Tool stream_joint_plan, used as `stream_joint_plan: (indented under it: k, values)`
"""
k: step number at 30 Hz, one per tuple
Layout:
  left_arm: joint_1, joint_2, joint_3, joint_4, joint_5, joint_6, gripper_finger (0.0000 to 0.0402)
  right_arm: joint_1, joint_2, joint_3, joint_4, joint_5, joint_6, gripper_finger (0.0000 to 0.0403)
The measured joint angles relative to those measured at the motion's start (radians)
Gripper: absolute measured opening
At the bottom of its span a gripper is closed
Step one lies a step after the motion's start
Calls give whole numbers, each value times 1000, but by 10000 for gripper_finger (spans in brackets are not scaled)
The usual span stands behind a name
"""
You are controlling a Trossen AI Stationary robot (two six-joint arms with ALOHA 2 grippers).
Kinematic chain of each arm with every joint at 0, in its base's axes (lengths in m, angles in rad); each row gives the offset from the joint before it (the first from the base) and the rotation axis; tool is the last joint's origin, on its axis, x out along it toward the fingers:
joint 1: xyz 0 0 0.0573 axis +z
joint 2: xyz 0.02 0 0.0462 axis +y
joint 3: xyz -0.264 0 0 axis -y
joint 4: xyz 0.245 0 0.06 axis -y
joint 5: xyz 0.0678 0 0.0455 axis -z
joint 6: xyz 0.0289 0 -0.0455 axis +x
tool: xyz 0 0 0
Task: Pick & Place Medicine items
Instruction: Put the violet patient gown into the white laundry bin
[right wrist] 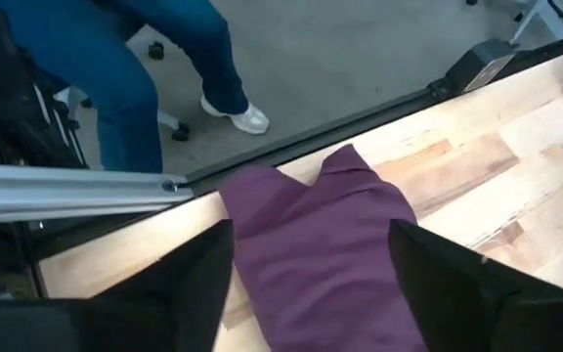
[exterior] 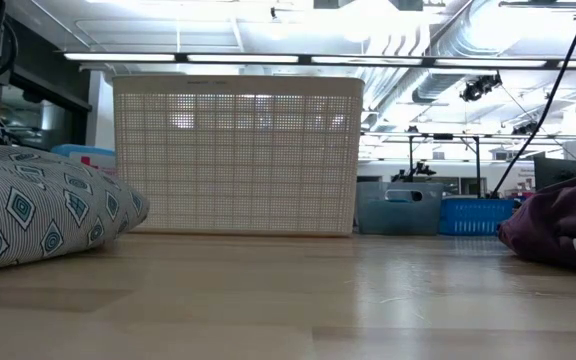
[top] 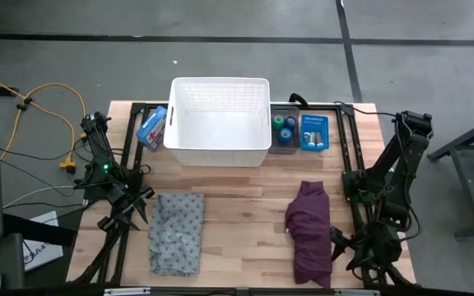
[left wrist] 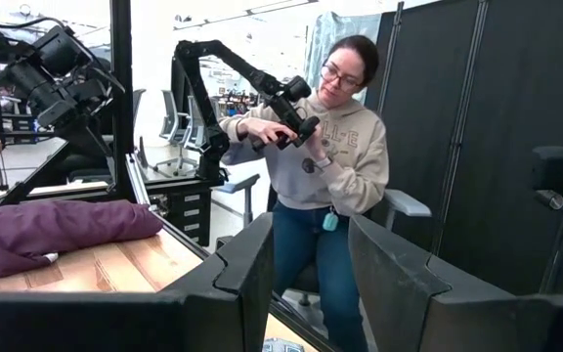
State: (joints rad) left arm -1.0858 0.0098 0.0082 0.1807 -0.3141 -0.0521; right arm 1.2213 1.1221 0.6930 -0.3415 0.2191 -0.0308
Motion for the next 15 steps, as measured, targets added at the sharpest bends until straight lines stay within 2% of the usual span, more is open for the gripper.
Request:
stream_joint_plan:
  k: [8,15]
  values:
    - [0,0,0,0,0,0,127,0,36,0,-64,13,-2,338]
    - [0,0,0,0,0,0,127,0,109,-1,-83,15,-60,388]
